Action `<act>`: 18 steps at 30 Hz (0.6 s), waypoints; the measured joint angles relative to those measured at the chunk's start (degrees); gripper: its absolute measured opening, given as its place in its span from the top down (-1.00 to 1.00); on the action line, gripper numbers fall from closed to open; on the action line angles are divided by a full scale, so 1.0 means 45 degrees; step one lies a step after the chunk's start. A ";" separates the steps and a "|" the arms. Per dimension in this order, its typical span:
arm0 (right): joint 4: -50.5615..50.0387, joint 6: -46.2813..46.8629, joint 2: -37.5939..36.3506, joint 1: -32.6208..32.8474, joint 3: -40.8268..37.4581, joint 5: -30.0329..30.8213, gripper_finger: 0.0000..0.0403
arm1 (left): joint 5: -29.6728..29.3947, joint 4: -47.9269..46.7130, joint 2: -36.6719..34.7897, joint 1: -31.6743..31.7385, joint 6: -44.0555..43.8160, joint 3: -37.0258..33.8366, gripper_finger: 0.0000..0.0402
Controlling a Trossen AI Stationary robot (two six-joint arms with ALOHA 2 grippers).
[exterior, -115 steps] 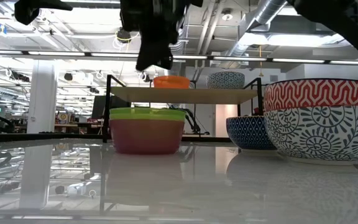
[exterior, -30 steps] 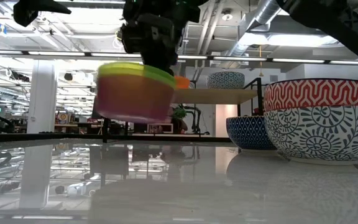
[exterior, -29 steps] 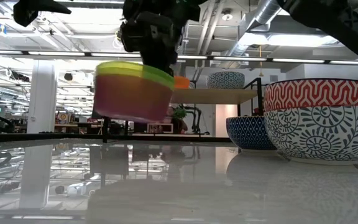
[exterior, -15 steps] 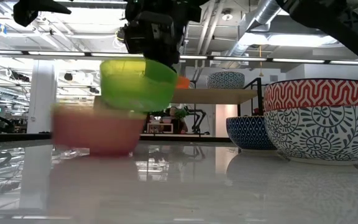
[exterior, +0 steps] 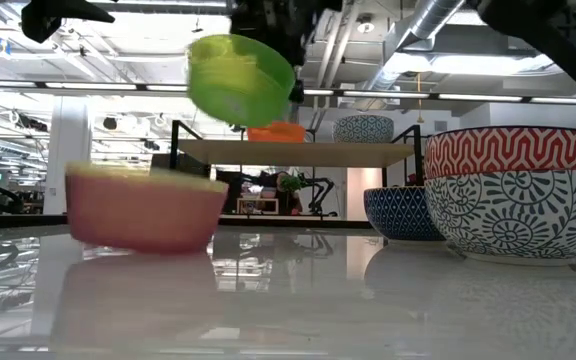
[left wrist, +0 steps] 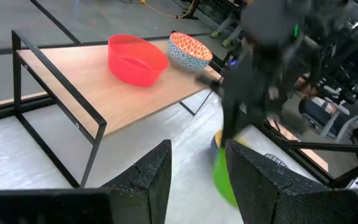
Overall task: Place and stack bowls onto a shelf
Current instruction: Stack the green bowl on top of the orange bowl on the shelf
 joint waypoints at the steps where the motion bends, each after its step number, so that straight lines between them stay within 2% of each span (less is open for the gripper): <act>1: 0.0014 0.0019 -0.0218 -0.0168 0.0000 0.0284 0.92 | 0.0000 0.0000 0.0000 0.0005 0.0000 0.0000 0.33; 7: 0.0684 0.0657 -0.1997 -0.1641 -0.0010 0.1419 0.92 | -0.0007 -0.0026 -0.0005 0.0003 -0.0007 0.0000 0.33; 11: 0.1943 0.1283 -0.2868 -0.2712 -0.0010 0.2594 0.92 | -0.0010 -0.0029 -0.0001 0.0000 -0.0014 0.0000 0.33; 18: 0.3596 0.2389 -0.2999 -0.4427 0.0003 0.2785 0.92 | -0.0078 -0.0029 -0.0005 0.0000 -0.0019 0.0000 0.33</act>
